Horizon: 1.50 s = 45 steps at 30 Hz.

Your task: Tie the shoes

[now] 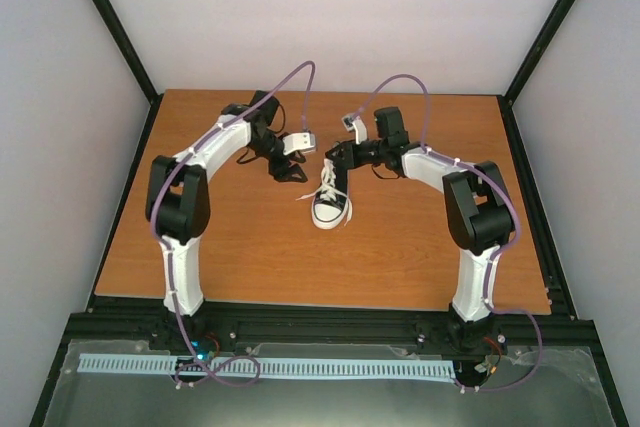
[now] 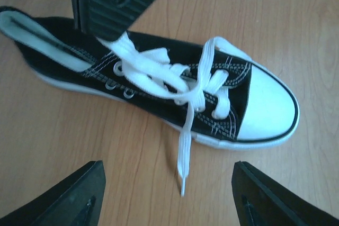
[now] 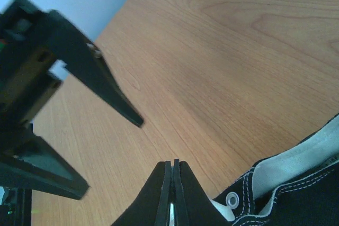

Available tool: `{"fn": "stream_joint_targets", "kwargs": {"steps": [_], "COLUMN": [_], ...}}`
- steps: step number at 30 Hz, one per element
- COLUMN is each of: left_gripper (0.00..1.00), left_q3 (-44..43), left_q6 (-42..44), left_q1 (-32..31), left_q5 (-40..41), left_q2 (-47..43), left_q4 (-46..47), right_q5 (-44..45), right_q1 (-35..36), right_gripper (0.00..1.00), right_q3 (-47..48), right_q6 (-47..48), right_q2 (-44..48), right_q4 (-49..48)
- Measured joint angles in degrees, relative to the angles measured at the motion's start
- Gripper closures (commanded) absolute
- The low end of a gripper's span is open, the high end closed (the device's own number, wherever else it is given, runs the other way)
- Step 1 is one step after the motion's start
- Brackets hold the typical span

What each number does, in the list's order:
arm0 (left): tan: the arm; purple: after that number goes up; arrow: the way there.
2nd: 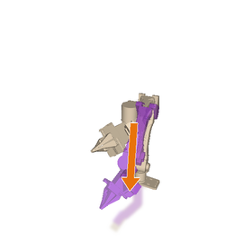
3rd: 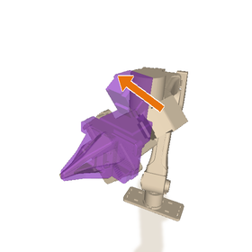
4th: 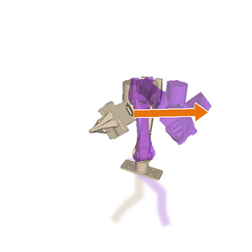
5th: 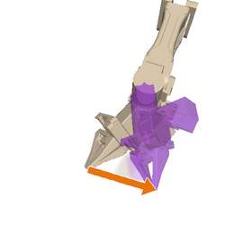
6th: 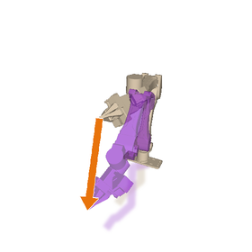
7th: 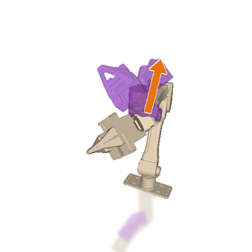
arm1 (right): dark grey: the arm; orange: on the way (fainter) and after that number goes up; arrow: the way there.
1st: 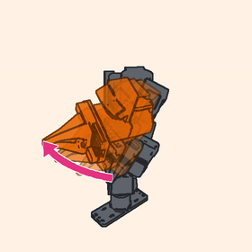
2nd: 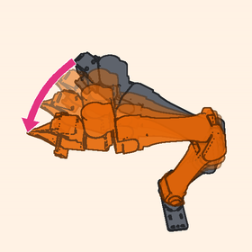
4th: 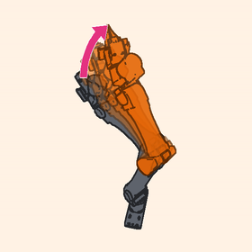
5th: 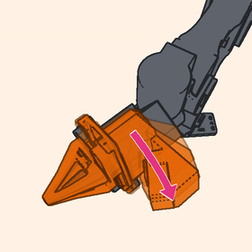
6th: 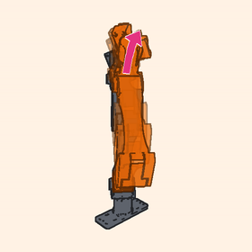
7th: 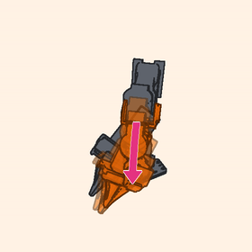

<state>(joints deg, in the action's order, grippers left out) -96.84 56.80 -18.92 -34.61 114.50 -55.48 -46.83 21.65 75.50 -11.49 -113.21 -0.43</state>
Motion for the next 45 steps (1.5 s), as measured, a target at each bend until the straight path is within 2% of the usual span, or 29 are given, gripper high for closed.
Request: {"fn": "stream_joint_targets", "kwargs": {"steps": [4,9,11,14,16,20,29,35,45], "left_gripper": [0.35,0.34,0.31,0.31,0.32,0.34,0.5,0.5,0.47], "left_q3": [-4.13,-4.87,-3.23,1.62,1.36,-2.47,-3.32,-4.44,-4.87], "left_q6": [1.25,3.78,6.56,10.27,10.54,9.92,7.48,1.66,0.04], "left_q1": [0.13,0.15,0.15,0.13,0.09,0.04,-0.5,-0.85,-0.92], "left_q5": [-5.29,-9.11,-9.97,-10.34,-10.45,-12.04,-15.72,-16.7,-19.28], "left_q2": [6.47,9.18,8.66,7.1,8.0,11.67,14.82,15.78,15.78], "left_q4": [-1.53,-1.33,0.85,4.39,4.74,6.4,7.63,12.41,13.38], "right_q5": [-0.39,-0.59,-0.57,-0.57,-0.55,-0.52,-0.24,-0.26,-0.28], "right_q1": [0.15,0.2,0.2,0.24,0.33,0.9,1.68,1.7,1.7], "right_gripper": [0.97,0.97,0.97,0.97,0.97,0.97,0.97,0.97,0.97], "right_q3": [-1.11,-1.95,-2.64,-3.37,-3.37,-3.37,-3.37,-3.37,-3.37], "right_q6": [-0.02,0.0,-0.02,-0.09,-0.09,-0.11,-0.35,-0.35,-0.37], "right_q2": [0.0,0.13,0.5,1.01,1.09,1.11,1.64,1.64,1.64], "right_q4": [-0.68,-1.07,-1.44,-2.01,-2.4,-2.91,-3.58,-3.69,-3.74]}}
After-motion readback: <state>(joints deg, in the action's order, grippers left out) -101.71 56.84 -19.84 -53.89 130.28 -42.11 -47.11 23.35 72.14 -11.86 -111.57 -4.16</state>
